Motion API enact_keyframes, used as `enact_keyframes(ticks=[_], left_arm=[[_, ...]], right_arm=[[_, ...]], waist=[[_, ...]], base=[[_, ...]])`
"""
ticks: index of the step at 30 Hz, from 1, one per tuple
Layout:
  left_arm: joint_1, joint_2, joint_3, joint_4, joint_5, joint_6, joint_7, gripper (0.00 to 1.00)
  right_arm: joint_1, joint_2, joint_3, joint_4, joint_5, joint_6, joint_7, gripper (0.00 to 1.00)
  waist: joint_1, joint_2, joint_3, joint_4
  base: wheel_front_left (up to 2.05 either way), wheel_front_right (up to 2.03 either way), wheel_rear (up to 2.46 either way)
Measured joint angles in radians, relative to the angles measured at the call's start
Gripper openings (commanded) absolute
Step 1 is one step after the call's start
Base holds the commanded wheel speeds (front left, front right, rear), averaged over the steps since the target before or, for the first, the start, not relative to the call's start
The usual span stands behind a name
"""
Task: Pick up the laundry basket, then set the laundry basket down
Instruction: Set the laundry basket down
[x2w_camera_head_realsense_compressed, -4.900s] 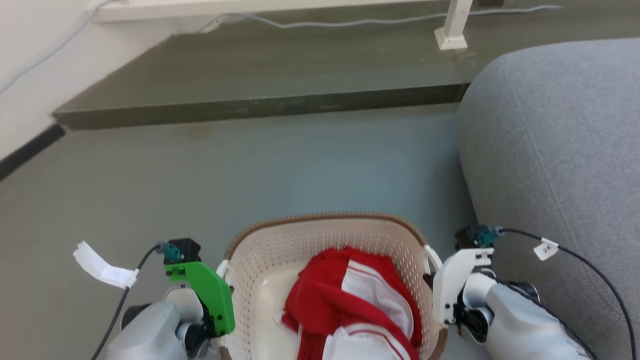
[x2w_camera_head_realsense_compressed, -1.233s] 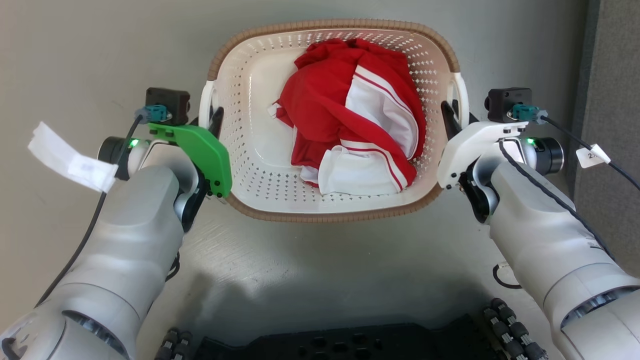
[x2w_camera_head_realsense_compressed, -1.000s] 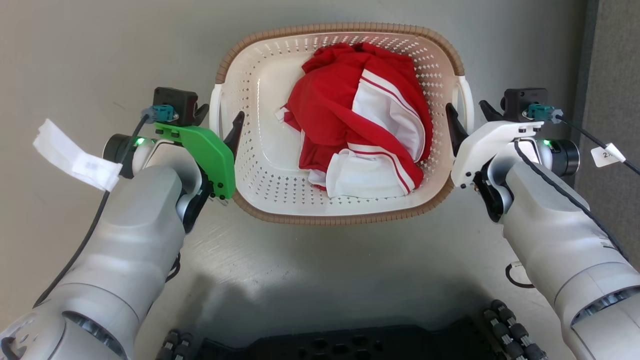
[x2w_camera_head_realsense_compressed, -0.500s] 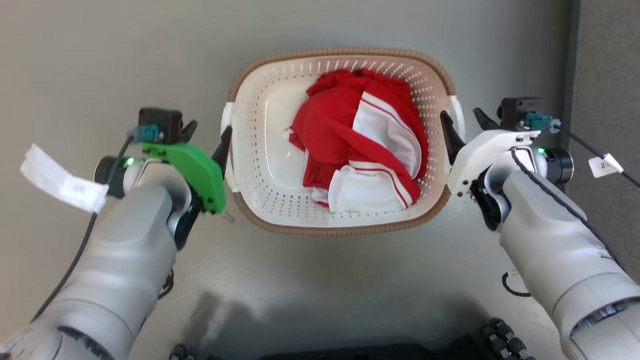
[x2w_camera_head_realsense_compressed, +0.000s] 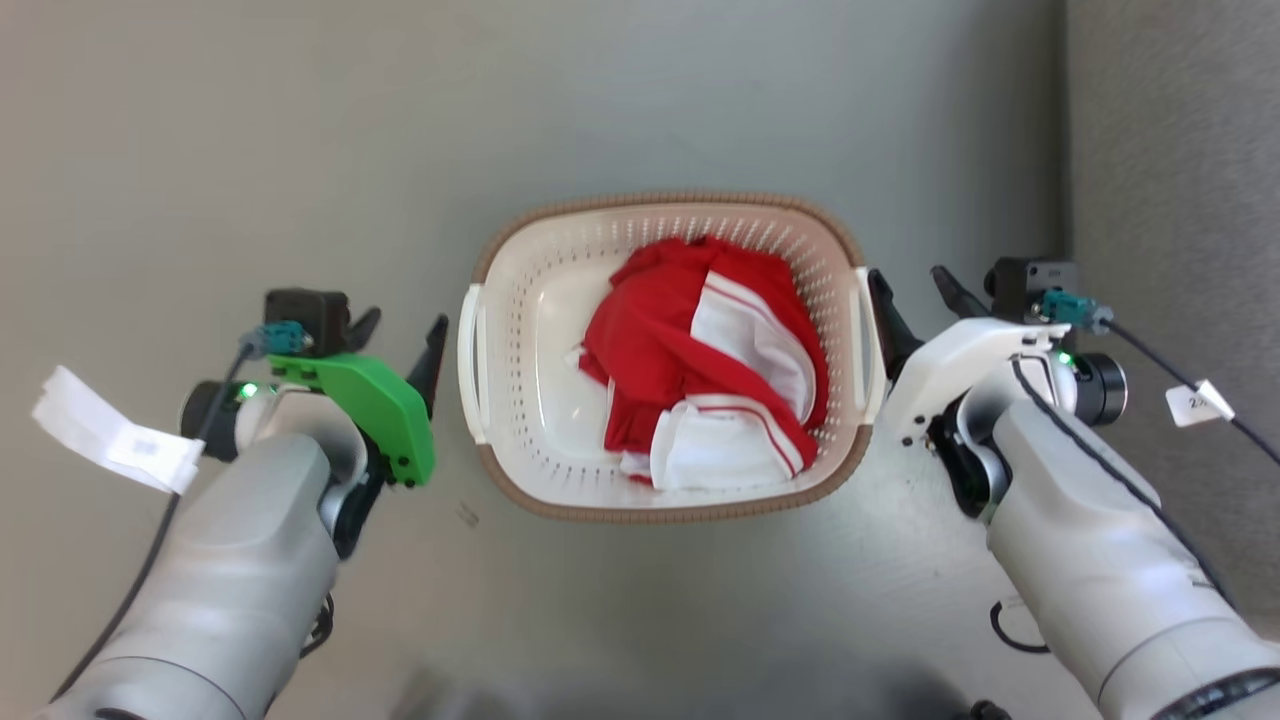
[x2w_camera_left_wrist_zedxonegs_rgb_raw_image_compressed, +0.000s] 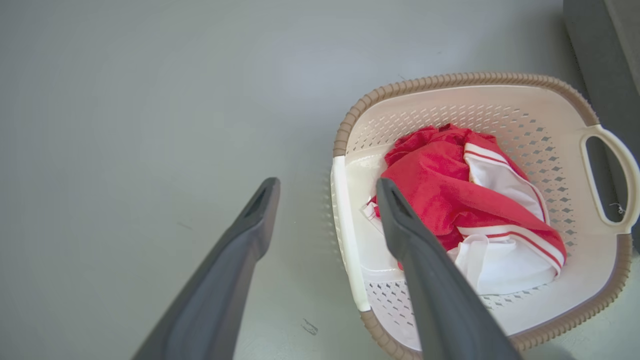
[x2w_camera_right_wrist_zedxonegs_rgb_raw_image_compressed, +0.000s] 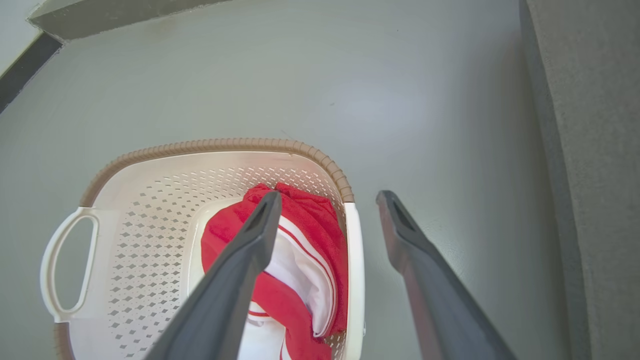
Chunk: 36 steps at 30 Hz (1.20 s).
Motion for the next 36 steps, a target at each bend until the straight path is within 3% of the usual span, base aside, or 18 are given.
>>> enact_keyframes(ticks=[9, 36], left_arm=[[0.044, 0.039, 0.101, -0.131, 0.057, 0.020, 0.000, 1.00], [0.340, 0.109, 0.372, -0.599, 0.312, 0.195, 0.000, 1.00]], right_arm=[[0.100, 0.002, -0.024, -0.093, -0.023, -0.017, 0.000, 1.00], [0.318, -0.036, -0.127, -0.486, -0.149, -0.072, -0.001, 1.00]], waist=[[0.0000, 0.0000, -0.126, -0.018], [0.0000, 0.0000, -0.459, -0.047]], base=[[0.00, 0.00, 0.00], [0.00, 0.00, 0.00]])
